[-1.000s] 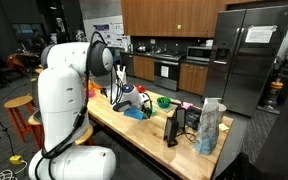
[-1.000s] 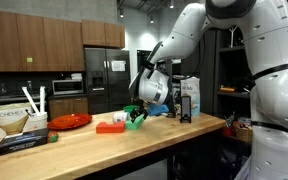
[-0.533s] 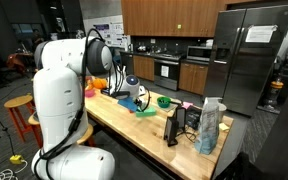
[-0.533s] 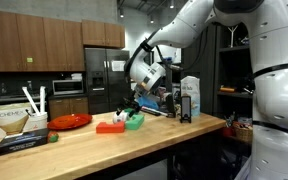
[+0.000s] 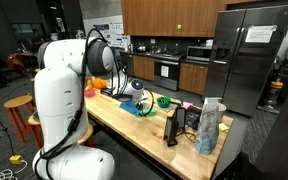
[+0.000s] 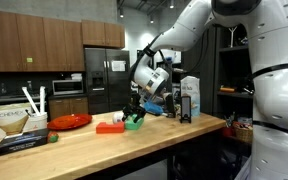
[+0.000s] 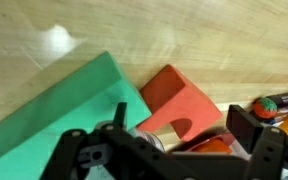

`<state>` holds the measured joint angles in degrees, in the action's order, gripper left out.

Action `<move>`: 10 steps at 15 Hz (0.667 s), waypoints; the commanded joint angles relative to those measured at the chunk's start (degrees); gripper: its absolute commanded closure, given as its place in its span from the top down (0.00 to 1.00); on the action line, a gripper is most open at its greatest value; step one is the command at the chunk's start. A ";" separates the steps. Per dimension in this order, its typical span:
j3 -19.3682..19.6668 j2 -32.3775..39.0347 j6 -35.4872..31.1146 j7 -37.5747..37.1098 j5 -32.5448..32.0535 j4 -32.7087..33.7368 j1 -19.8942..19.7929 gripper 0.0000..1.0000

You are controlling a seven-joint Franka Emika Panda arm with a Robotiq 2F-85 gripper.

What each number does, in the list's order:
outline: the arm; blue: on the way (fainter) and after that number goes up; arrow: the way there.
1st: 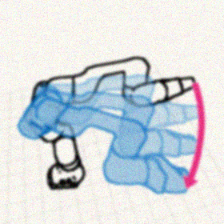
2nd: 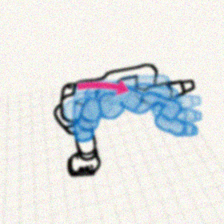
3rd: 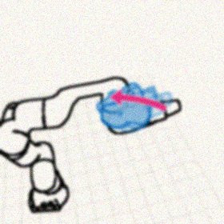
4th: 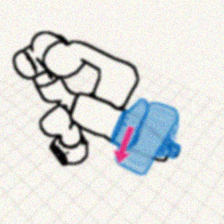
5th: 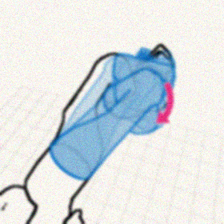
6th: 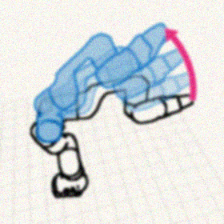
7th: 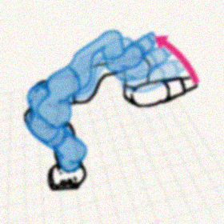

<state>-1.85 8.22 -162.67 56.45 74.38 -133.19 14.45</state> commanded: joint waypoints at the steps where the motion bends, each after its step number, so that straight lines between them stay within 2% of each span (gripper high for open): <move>1: 1.15 0.75 1.95 -5.18 -5.85 -2.24 -0.14 1.00; 6: 1.54 0.99 1.13 -9.75 -13.50 -2.40 0.25 1.00; 10: 2.73 1.28 -2.61 -16.70 -25.75 -4.27 1.25 1.00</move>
<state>-1.04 8.59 -162.24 44.74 56.68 -134.35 14.61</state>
